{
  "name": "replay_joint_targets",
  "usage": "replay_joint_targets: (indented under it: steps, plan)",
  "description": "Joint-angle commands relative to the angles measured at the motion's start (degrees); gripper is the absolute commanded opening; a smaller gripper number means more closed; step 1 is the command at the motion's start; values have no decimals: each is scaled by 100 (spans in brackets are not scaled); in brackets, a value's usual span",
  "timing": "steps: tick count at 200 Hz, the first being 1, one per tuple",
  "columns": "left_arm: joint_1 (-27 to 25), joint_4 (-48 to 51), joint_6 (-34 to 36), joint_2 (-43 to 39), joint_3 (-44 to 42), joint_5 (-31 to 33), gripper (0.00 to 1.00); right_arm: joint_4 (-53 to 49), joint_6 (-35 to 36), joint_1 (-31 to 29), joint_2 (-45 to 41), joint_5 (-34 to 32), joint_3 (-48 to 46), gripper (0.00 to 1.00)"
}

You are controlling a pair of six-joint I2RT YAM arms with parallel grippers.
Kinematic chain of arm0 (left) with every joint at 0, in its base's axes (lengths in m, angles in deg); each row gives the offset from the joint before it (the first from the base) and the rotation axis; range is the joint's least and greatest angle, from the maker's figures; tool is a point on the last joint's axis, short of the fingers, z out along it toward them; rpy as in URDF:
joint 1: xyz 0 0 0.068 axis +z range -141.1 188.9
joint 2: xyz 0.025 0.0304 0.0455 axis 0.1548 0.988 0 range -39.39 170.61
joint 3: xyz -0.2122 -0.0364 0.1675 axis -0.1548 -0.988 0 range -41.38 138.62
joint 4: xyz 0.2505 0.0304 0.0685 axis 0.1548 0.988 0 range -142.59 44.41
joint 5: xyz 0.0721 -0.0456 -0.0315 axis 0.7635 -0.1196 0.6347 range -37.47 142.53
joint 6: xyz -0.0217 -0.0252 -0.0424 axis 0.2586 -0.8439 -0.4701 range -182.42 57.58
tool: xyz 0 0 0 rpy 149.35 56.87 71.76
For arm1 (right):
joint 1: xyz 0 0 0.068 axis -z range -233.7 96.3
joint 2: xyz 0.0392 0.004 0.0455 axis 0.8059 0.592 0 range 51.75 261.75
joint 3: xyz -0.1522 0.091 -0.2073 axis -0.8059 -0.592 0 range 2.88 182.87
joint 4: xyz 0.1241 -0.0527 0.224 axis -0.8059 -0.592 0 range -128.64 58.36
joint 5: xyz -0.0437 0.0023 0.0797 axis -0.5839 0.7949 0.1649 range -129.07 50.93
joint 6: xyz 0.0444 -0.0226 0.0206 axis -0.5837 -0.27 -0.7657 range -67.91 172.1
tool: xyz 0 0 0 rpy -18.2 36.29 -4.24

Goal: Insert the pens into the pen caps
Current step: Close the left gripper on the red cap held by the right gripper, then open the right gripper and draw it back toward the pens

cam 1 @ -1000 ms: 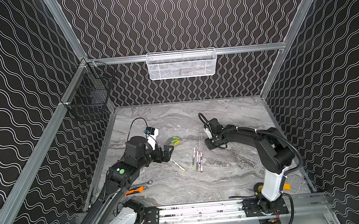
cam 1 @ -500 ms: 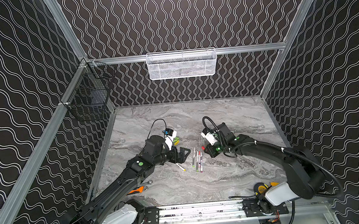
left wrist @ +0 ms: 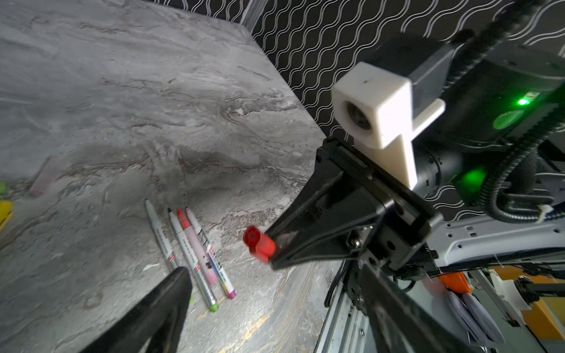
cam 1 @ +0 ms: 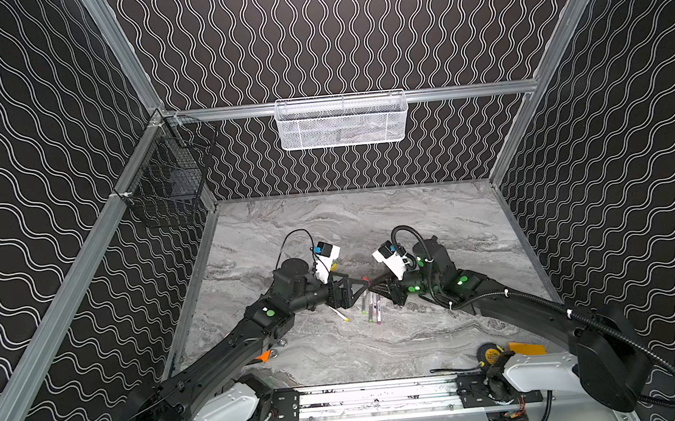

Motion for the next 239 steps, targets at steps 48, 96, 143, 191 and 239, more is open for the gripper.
replay_joint_targets:
  steps: [48,96,143,191,239]
  plan:
    - [0,-903,-146,-103,-51,-617,58,780,-118,-155,-143,695,61,16]
    - [3,-1014,-149,-5,-14,-887,30,808,-134,-164,-141,677,98,16]
    - [9,-936,-72,-32,2,-831,0,820,-170,-169,-116,636,98,17]
    - [251,-81,195,-275,154,-205,0,640,-400,-169,-172,271,42,48]
    - [1358,2274,707,-555,763,791,0,-551,-896,-160,87,-1098,46,57]
